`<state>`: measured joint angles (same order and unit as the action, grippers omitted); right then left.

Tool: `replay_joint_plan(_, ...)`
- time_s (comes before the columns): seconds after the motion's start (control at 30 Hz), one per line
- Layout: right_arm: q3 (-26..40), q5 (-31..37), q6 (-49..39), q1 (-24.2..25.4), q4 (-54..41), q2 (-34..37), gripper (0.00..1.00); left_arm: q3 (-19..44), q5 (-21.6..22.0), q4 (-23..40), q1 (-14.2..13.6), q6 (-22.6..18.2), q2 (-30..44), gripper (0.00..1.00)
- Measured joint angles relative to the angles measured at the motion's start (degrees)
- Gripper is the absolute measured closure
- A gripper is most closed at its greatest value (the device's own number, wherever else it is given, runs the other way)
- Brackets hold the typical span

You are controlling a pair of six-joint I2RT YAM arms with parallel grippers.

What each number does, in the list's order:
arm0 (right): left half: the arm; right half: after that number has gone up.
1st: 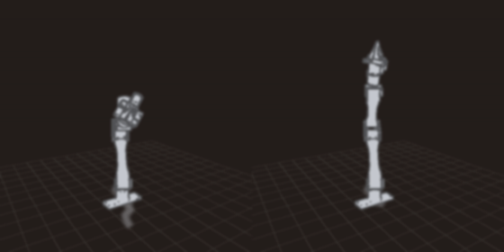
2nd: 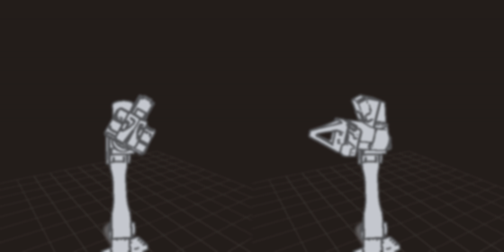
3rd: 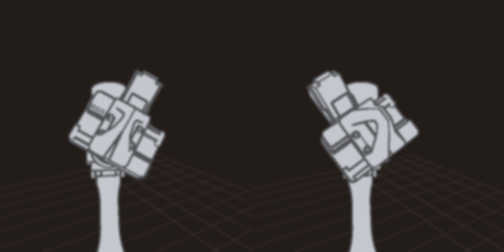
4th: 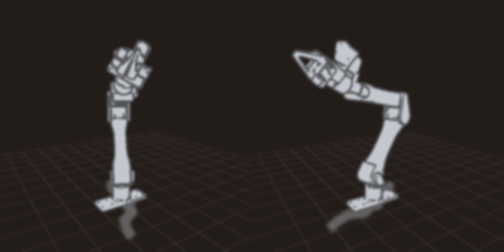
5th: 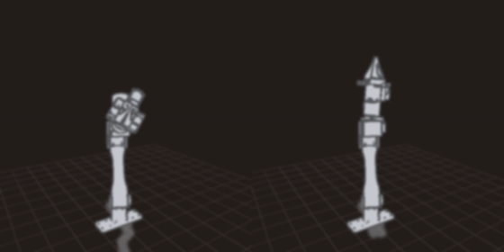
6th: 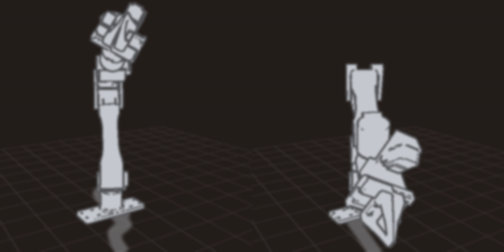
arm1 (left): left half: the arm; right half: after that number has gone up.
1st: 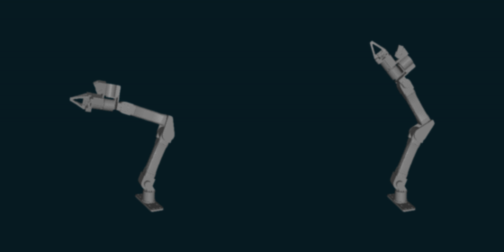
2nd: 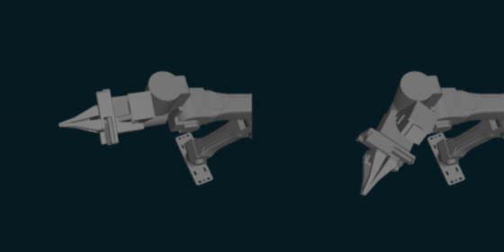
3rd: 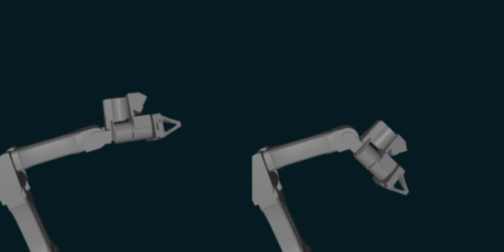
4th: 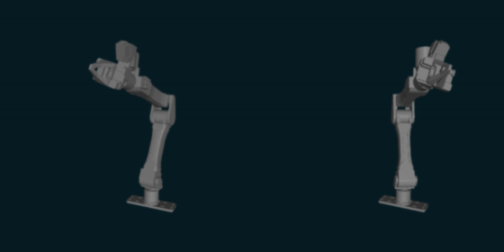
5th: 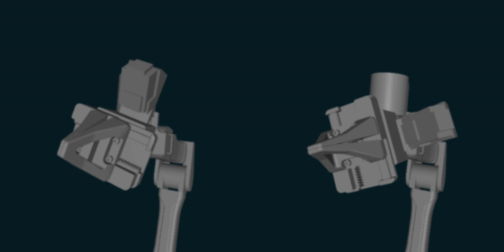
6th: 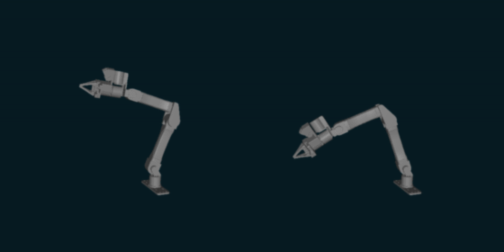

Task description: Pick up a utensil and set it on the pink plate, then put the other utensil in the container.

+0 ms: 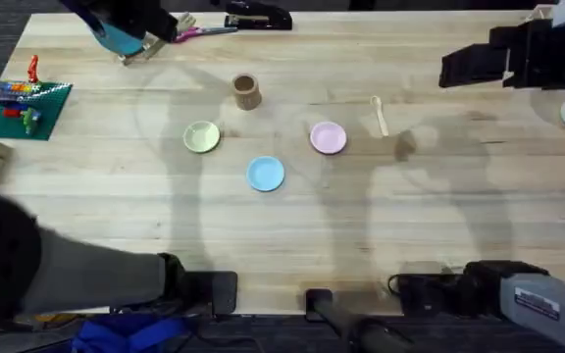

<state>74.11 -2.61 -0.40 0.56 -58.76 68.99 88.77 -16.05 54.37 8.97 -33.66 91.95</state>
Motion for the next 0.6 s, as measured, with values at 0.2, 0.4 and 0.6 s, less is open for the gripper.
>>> replay_joint_plan(0.2,0.0,0.0,0.0,0.0,0.0,0.0,0.004,0.1,6.0,4.1,-8.2,10.6,-9.1,0.96)
replay_joint_plan(0.4,0.0,0.0,0.0,0.0,0.0,0.0,0.004,0.2,8.3,7.4,-14.8,21.0,-10.7,0.959)
replay_joint_plan(0.6,0.0,0.0,0.0,0.0,0.0,0.0,0.004,0.2,10.1,6.3,-23.0,29.9,-10.6,0.958)
